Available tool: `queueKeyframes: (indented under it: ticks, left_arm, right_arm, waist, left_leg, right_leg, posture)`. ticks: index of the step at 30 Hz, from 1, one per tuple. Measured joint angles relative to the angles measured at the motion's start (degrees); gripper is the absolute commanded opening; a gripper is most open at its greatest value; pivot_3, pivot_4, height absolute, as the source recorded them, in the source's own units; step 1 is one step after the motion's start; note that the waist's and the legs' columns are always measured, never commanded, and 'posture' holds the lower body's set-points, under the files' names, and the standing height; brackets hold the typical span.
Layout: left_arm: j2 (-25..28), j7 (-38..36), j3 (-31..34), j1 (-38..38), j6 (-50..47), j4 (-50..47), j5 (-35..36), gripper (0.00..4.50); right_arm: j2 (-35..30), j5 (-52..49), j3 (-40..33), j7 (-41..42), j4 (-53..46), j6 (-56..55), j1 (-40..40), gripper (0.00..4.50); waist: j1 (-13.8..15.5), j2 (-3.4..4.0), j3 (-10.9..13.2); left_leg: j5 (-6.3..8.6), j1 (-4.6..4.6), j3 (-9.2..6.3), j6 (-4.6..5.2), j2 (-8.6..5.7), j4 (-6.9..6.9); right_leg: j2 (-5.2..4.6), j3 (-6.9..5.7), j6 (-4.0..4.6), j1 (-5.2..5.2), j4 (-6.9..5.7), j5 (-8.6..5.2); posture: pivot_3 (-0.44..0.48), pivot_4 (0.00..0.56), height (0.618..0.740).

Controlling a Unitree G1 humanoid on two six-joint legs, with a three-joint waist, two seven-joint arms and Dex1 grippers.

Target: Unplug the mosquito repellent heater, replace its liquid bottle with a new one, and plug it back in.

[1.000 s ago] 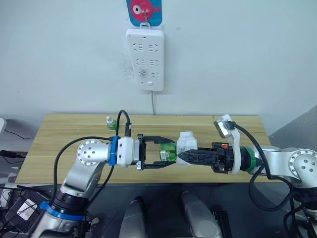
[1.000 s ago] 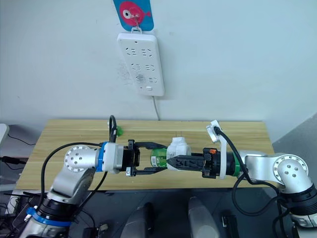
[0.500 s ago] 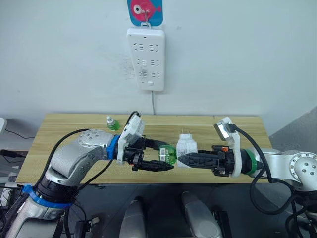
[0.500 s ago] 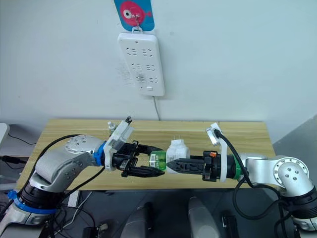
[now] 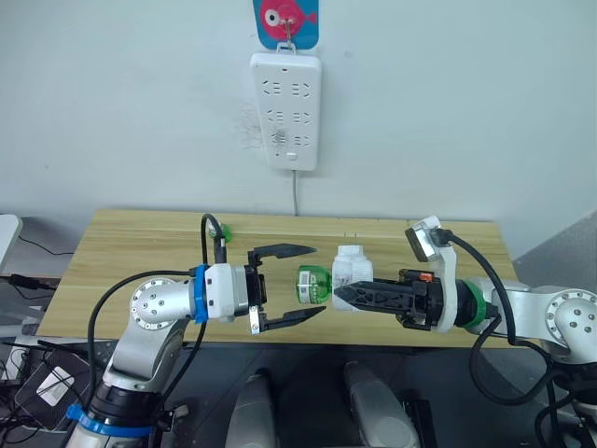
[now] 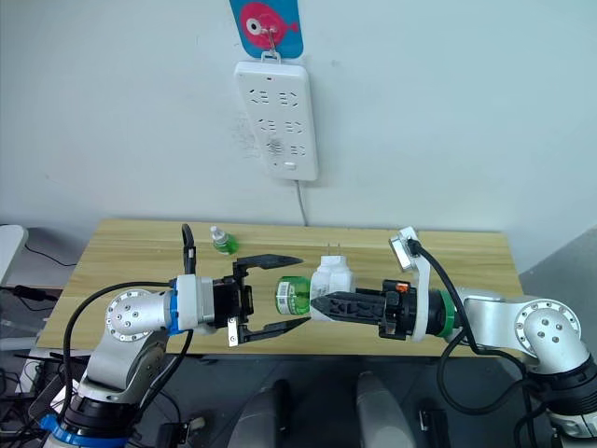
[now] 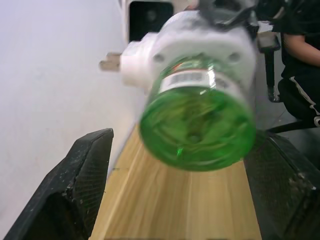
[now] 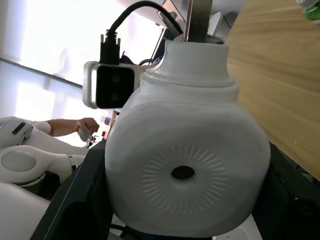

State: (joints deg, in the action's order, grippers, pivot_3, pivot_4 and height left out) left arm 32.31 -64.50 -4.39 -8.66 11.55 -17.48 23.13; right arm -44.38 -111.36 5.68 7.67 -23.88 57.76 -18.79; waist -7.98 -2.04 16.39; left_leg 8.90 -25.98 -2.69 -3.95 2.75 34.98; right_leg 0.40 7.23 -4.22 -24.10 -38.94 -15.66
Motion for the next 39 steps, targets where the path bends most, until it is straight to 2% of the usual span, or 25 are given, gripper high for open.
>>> queueKeyframes:
  ticks: [3,6,10,14,16,18,21,24,26,28,29,32,34,39]
  left_arm:
    - [0.0,0.2,-0.3,0.0,0.1,-0.9,0.0,4.24]
    - [0.0,0.3,-0.4,0.0,-0.1,-1.3,0.3,3.65]
    - [0.1,0.4,-0.3,0.0,-0.9,-1.6,0.7,2.40]
    - [0.8,0.0,-0.6,-0.6,-3.7,-1.8,1.7,2.35]
    - [3.6,0.1,-1.6,-2.6,-11.5,-3.0,5.0,2.35]
    - [8.4,1.6,-2.6,-6.9,-28.3,-5.2,13.1,2.35]
    - [10.1,3.6,-2.6,-12.6,-47.5,-3.8,24.4,2.35]
    - [10.2,2.5,-3.0,-16.9,-56.1,-0.5,28.3,2.35]
    - [10.0,2.0,-3.2,-17.7,-57.5,0.3,28.4,2.35]
    - [9.2,1.2,-3.2,-17.7,-57.8,1.4,28.1,2.35]
    - [9.1,0.7,-3.3,-17.6,-57.3,1.7,27.6,3.06]
    - [9.2,-1.0,-4.1,-16.2,-52.1,1.8,22.0,3.87]
    - [9.0,-1.6,-4.4,-13.3,-44.3,2.0,16.1,4.47]
    - [2.7,-2.5,-3.0,-4.5,-14.6,2.7,2.6,4.50]
  right_arm:
    - [0.3,0.0,0.0,-0.3,0.0,-0.2,0.0,3.09]
    - [0.4,0.0,0.0,-0.9,0.0,-0.5,0.0,3.09]
    - [0.4,-0.1,0.0,-1.9,0.0,-0.6,0.0,3.07]
    - [0.4,-0.1,0.1,-2.4,0.0,-0.6,0.0,3.07]
    - [0.1,-0.1,0.1,-2.6,0.2,-0.5,0.0,3.07]
    - [-0.2,0.2,0.2,-2.6,0.6,-0.1,0.0,3.07]
    - [-0.5,0.4,-0.1,-2.2,1.3,-0.1,-0.3,3.07]
    - [-0.5,0.6,-0.1,-2.0,1.5,0.1,-0.4,3.07]
    - [-0.6,1.0,-0.1,-2.0,1.5,0.1,-0.4,3.07]
    - [-0.6,1.1,-0.1,-2.0,1.5,0.1,-0.4,3.07]
    - [-0.7,1.2,-0.1,-2.0,1.5,0.1,-0.4,3.07]
    - [-0.7,1.2,0.1,-2.1,1.5,0.2,-0.3,3.07]
    - [-0.8,1.0,0.1,-2.1,1.2,0.2,-0.2,3.07]
    - [-1.1,1.0,0.1,-2.1,1.0,0.3,0.2,3.07]
  waist:
    - [0.0,0.00,0.0]
    - [0.0,0.00,0.0]
    - [0.0,0.00,0.0]
    - [0.0,0.00,0.0]
    - [0.0,0.00,0.0]
    - [-0.1,0.00,0.0]
    - [-0.2,0.01,0.0]
    - [-0.2,0.01,0.0]
    - [-0.3,0.01,0.0]
    - [-0.3,0.01,0.0]
    - [-0.3,0.01,0.0]
    - [-0.3,0.01,0.0]
    - [-0.3,0.01,0.0]
    - [0.0,0.01,0.0]
  left_leg:
    - [0.00,0.00,0.00,0.00,0.00,0.00]
    - [0.00,0.00,0.00,0.00,0.00,0.00]
    - [0.00,0.00,-0.01,0.00,0.00,0.00]
    - [0.00,0.00,-0.02,0.00,0.00,0.00]
    - [0.00,0.00,-0.04,0.00,0.00,0.01]
    - [-0.01,0.00,-0.07,0.02,0.00,0.03]
    - [-0.01,0.00,-0.05,0.01,-0.01,0.04]
    - [-0.01,0.00,-0.10,0.02,0.00,0.01]
    - [0.00,0.00,-0.10,0.02,0.01,-0.04]
    - [0.00,0.00,-0.12,0.03,0.02,-0.07]
    - [0.00,-0.01,-0.16,0.03,0.03,-0.07]
    - [0.00,-0.01,-0.15,0.02,0.03,-0.08]
    - [0.00,0.00,-0.10,0.02,0.03,-0.07]
    - [0.00,-0.01,0.02,0.02,0.02,-0.03]
  right_leg:
    - [0.00,0.00,0.00,0.00,0.00,0.00]
    - [0.00,-0.01,0.00,0.00,0.00,0.00]
    - [0.01,-0.01,0.00,0.00,0.00,0.00]
    - [0.01,-0.01,0.00,0.00,0.00,0.00]
    - [0.02,-0.03,0.00,0.00,-0.03,0.00]
    - [0.03,-0.03,0.00,0.01,-0.03,0.00]
    - [0.02,-0.04,-0.01,0.01,-0.02,-0.01]
    - [0.09,-0.09,-0.01,-0.03,-0.03,-0.01]
    - [0.09,-0.09,-0.01,-0.04,-0.03,-0.01]
    - [0.09,-0.11,-0.01,-0.05,-0.04,-0.01]
    - [0.10,-0.15,-0.01,-0.06,-0.04,0.00]
    - [0.10,-0.12,0.00,-0.05,-0.03,-0.01]
    - [0.09,-0.07,0.00,-0.05,-0.01,0.00]
    - [0.00,-0.01,0.12,-0.04,0.03,0.04]
  posture:
    - [-0.211,0.267,0.735]
    - [-0.211,0.266,0.735]
    - [-0.211,0.266,0.735]
    - [-0.210,0.269,0.735]
    - [-0.206,0.271,0.735]
    - [-0.205,0.271,0.735]
    - [-0.208,0.273,0.735]
    - [-0.217,0.272,0.735]
    - [-0.220,0.273,0.735]
    - [-0.218,0.273,0.735]
    - [-0.217,0.272,0.735]
    - [-0.217,0.272,0.735]
    - [-0.225,0.270,0.735]
    - [-0.225,0.268,0.735]
